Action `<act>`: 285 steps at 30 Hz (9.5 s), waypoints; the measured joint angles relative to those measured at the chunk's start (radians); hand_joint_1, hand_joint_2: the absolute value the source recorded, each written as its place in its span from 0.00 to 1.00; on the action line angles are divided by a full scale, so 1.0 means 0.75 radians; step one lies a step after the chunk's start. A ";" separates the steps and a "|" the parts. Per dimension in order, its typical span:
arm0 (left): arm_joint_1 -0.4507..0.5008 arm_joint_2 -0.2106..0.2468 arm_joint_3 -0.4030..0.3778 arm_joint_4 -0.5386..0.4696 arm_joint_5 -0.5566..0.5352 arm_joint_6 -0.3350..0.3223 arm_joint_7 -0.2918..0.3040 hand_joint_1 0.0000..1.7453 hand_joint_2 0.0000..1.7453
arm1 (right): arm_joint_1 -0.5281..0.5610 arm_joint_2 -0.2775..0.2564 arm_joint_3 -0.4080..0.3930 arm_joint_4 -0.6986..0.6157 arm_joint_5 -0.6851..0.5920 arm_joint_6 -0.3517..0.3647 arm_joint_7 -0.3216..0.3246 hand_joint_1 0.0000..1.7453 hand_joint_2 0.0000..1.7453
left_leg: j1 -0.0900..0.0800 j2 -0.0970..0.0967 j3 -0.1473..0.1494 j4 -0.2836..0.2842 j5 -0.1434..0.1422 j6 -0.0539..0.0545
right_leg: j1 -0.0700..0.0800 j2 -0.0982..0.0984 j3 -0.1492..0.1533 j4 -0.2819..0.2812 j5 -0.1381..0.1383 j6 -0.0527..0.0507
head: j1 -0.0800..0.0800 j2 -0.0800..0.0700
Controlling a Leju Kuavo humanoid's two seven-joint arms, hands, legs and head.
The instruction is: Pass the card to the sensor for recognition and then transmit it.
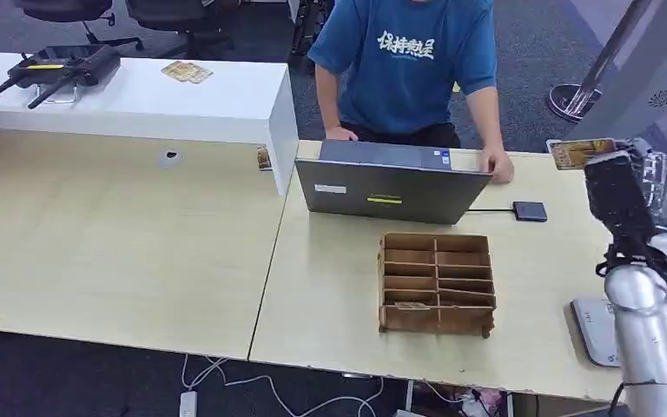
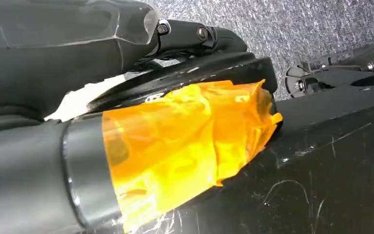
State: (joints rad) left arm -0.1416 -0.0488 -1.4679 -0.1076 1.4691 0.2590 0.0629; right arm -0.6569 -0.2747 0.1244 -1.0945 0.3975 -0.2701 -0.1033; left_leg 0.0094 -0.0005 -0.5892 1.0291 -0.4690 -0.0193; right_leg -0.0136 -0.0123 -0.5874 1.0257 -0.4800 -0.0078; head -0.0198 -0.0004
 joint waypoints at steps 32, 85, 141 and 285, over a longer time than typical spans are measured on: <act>0.002 -0.003 0.000 0.000 0.052 0.008 -0.016 0.00 0.00 | 0.109 -0.082 -0.212 0.142 -0.199 -0.041 -0.055 1.00 1.00 | 0.000 0.000 -0.001 0.000 0.000 0.000 | 0.000 0.000 -0.001 0.000 0.000 0.000 | -0.001 0.000; 0.004 -0.006 0.000 0.000 0.089 0.019 -0.032 0.00 0.00 | 0.351 -0.121 -0.399 0.154 -0.239 -0.023 -0.090 1.00 1.00 | 0.000 0.001 -0.001 0.000 -0.001 0.001 | 0.000 0.000 -0.002 -0.001 0.000 0.001 | -0.001 0.000; 0.007 -0.008 0.000 0.000 0.117 0.023 -0.044 0.00 0.00 | 0.520 -0.118 -0.456 0.168 -0.206 0.025 -0.050 1.00 1.00 | 0.000 0.000 -0.001 0.000 -0.002 0.002 | 0.000 0.000 -0.002 -0.001 -0.001 0.001 | -0.001 0.000; 0.001 -0.009 0.000 0.000 -0.025 0.004 0.014 0.00 0.00 | 0.332 0.256 -0.307 -0.384 1.279 -0.561 0.048 1.00 1.00 | -0.001 0.000 -0.002 0.003 -0.003 0.007 | -0.001 -0.001 0.002 -0.001 -0.002 0.006 | -0.001 0.000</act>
State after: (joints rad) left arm -0.1408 -0.0557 -1.4679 -0.1076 1.4500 0.2621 0.0732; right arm -0.4078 -0.0824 -0.1060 -1.3828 1.3569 -0.6912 -0.0671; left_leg 0.0083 -0.0006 -0.5908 1.0312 -0.4712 -0.0143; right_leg -0.0144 -0.0127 -0.5862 1.0250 -0.4812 -0.0036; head -0.0202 -0.0004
